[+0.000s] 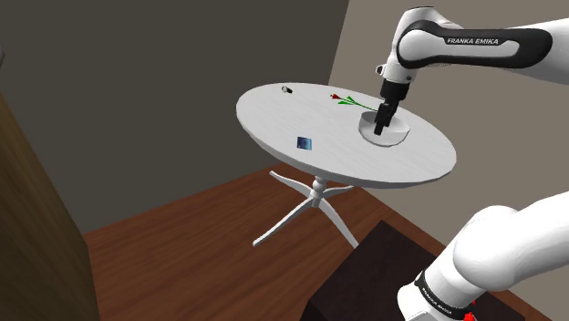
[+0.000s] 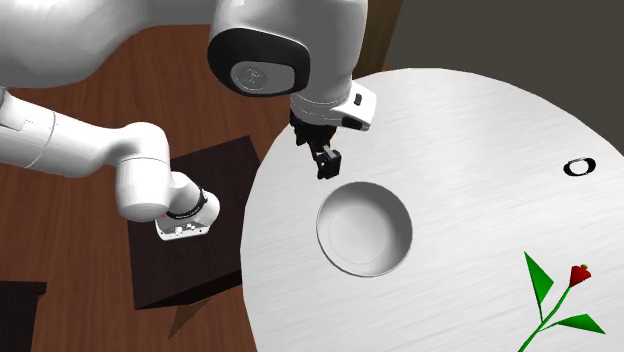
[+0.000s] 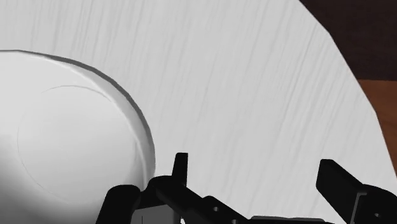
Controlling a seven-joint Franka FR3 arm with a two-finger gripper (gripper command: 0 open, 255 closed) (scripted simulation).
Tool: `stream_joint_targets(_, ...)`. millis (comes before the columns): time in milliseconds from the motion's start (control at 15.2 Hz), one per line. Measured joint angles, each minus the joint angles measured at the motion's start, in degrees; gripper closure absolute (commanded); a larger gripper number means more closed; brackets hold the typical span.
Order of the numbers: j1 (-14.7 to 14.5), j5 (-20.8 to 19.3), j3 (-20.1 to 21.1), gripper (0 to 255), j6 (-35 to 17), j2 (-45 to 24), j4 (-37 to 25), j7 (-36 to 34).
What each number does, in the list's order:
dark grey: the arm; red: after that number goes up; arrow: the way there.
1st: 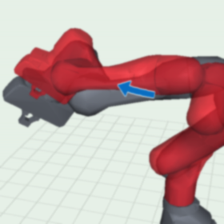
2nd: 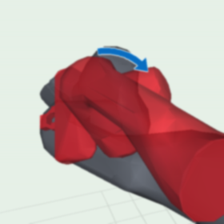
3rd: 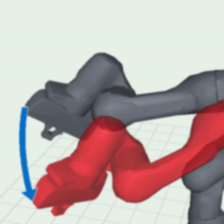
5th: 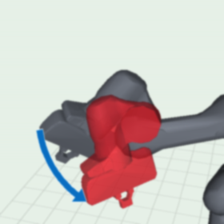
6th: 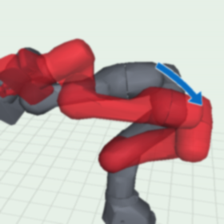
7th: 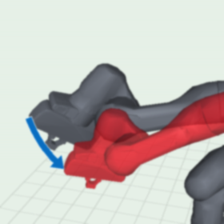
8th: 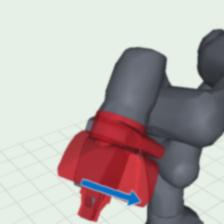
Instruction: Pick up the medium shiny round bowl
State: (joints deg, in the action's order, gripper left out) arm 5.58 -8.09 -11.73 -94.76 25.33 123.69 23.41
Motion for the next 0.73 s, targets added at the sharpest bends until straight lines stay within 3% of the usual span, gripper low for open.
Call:
stream_joint_targets(396, 1.3, -1.1, -3.9, 0, -3.0, -9.2, -8.3, 4.6)
stream_joint_targets(726, 1.7, -1.3, -4.7, 0, -6.5, -10.3, -6.2, 5.2)
